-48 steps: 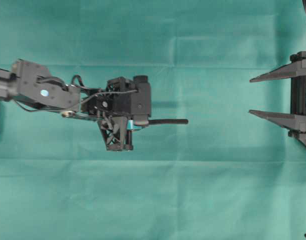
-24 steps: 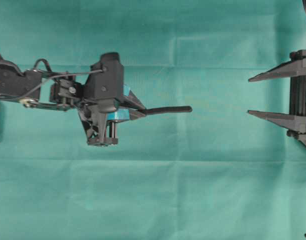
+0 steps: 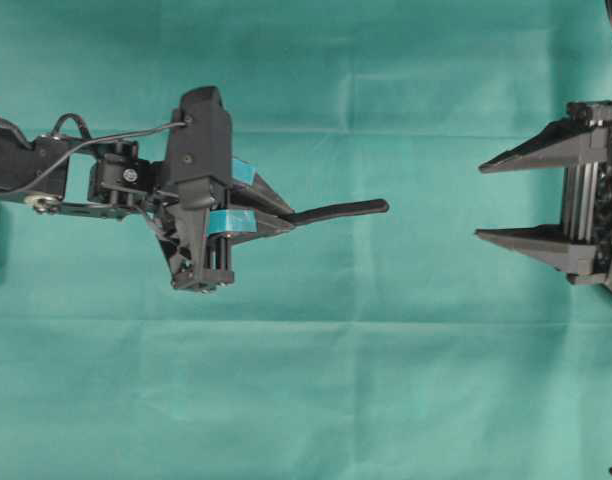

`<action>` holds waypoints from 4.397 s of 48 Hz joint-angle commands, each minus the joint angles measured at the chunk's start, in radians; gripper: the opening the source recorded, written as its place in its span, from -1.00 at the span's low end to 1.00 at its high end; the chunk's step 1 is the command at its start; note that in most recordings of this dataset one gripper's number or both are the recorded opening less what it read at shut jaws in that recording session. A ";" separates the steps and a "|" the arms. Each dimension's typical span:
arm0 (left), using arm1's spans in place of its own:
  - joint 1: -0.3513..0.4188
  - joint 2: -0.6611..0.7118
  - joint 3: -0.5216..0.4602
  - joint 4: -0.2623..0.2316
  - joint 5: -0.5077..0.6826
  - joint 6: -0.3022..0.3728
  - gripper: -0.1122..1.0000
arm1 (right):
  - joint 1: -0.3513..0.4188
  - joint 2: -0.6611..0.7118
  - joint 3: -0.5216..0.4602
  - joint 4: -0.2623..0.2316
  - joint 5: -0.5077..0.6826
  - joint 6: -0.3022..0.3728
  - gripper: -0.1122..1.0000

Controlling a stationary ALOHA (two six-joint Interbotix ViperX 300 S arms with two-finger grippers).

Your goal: Peel off the Velcro with your right arm.

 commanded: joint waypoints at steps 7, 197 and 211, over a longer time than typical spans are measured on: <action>0.003 -0.078 0.037 -0.002 -0.101 -0.057 -0.62 | -0.002 0.084 -0.057 -0.003 -0.057 -0.135 0.02; 0.017 -0.160 0.216 -0.002 -0.337 -0.296 -0.62 | -0.107 0.500 -0.290 -0.002 -0.265 -0.578 -0.81; 0.015 -0.158 0.219 -0.002 -0.339 -0.296 -0.62 | -0.109 0.500 -0.290 -0.002 -0.284 -0.578 -0.82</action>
